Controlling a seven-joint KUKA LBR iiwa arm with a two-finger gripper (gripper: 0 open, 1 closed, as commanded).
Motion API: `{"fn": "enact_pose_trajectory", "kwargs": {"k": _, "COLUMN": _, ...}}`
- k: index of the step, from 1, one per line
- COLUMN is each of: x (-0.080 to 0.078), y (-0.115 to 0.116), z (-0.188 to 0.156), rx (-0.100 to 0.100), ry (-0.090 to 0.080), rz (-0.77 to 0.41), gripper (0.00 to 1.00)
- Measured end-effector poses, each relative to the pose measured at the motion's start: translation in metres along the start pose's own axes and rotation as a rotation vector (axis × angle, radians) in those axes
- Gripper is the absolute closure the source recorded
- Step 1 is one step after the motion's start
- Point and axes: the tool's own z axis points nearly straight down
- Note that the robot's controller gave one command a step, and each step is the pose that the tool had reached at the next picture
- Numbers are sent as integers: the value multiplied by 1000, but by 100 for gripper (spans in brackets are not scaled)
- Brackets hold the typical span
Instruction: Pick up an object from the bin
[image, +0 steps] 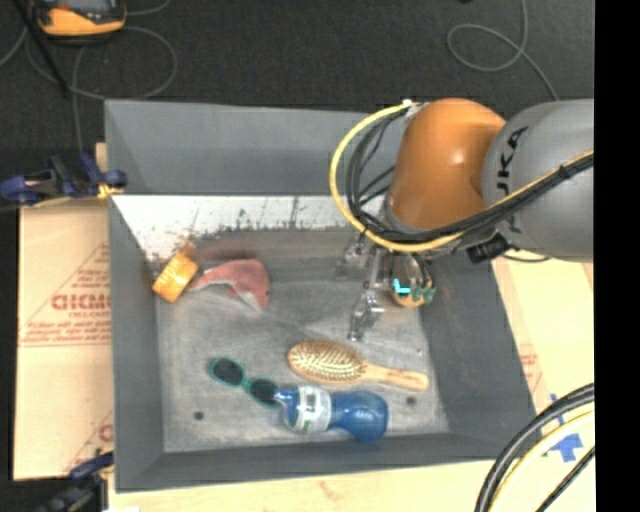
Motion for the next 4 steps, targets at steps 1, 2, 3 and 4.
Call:
{"fn": "enact_pose_trajectory", "kwargs": {"k": 1, "x": -2, "y": 0, "z": -5, "rx": 0, "ry": -9, "rz": 0, "gripper": 0}}
{"fn": "enact_pose_trajectory", "kwargs": {"k": 2, "x": 18, "y": 9, "z": 62, "rx": 0, "ry": -12, "rz": -29, "gripper": 0}}
{"fn": "enact_pose_trajectory", "kwargs": {"k": 3, "x": 20, "y": 12, "z": 105, "rx": 0, "ry": -14, "rz": -57, "gripper": 0}}
{"fn": "enact_pose_trajectory", "kwargs": {"k": 4, "x": 29, "y": 7, "z": 80, "rx": -3, "ry": -8, "rz": 64, "gripper": 0}}
